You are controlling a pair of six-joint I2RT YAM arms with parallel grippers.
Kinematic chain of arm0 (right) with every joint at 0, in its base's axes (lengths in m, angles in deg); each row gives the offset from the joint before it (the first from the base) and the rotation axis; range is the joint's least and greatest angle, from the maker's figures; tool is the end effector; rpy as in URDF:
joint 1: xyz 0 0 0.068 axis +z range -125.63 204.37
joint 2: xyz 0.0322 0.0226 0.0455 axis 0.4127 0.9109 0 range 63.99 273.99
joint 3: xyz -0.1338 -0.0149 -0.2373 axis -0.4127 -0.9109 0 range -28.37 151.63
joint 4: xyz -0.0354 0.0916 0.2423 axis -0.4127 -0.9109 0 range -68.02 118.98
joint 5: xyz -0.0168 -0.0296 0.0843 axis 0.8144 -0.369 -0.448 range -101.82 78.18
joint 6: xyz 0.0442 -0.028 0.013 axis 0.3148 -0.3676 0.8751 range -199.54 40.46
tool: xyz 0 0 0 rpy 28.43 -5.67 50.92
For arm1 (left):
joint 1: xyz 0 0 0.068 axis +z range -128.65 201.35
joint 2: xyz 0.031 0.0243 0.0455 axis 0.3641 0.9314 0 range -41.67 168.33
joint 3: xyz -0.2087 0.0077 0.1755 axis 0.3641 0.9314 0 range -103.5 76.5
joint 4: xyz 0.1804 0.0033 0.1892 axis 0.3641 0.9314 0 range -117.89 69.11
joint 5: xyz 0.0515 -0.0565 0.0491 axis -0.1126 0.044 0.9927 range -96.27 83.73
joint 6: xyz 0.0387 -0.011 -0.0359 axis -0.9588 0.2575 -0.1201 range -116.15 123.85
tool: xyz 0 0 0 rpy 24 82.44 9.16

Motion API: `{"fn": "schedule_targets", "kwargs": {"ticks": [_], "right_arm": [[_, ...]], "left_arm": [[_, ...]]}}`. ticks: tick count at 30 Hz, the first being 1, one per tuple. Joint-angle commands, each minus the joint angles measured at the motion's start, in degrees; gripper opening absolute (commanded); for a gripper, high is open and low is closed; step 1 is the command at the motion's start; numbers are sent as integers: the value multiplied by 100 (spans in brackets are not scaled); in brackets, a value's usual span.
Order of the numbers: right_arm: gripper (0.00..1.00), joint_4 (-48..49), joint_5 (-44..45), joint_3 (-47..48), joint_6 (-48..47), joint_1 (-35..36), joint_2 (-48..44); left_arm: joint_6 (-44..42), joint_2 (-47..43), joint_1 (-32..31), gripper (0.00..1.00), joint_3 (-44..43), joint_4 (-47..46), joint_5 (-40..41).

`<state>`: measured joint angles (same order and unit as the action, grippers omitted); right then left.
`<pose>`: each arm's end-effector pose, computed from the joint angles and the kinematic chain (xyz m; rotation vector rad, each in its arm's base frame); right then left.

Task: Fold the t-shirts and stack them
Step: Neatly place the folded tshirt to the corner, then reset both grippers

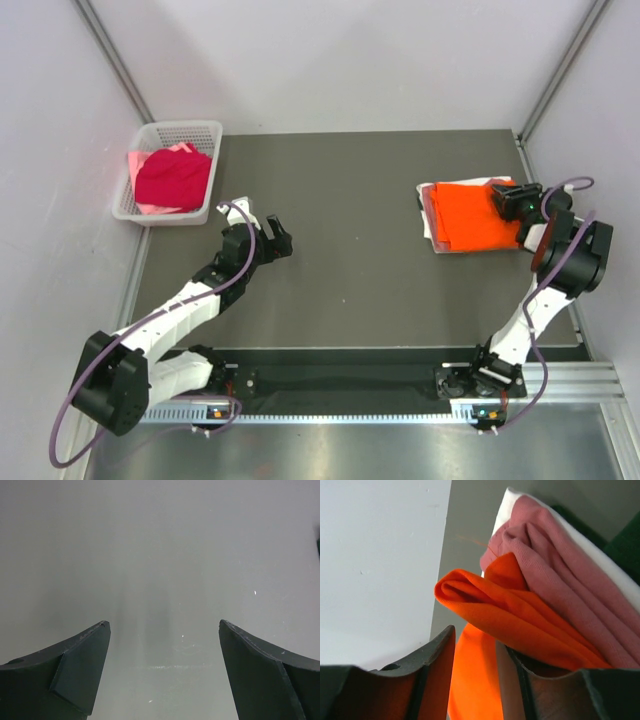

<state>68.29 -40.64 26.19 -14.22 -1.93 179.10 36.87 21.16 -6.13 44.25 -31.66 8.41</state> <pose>0.3686 -0.1630 0.1307 1.1765 1.6289 0.9315 0.2150 -0.1017 0.2265 -0.2601 2.0295 -0.4049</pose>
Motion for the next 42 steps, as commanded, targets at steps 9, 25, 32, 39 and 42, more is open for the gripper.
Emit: {"fn": "schedule_targets", "kwargs": {"ticks": [9, 25, 32, 39, 42], "right_arm": [[42, 146, -70, -604, -187, -208, -1744], [38, 2925, -599, -2574, 282, -516, -603], [41, 1520, -475, -2679, -651, -499, -2113], [44, -756, 173, -2793, -2382, -25, -4659], [45, -1670, 900, -2881, -3172, 686, -5637]], "left_arm": [[-76, -165, -11, 93, -159, -106, 44], [-120, -157, -29, 95, -106, -168, 88], [-138, -139, -29, 95, -106, -185, 114], [-155, -60, -46, 95, -71, -273, 105], [-199, -139, -46, 95, -19, -282, 176]]}}
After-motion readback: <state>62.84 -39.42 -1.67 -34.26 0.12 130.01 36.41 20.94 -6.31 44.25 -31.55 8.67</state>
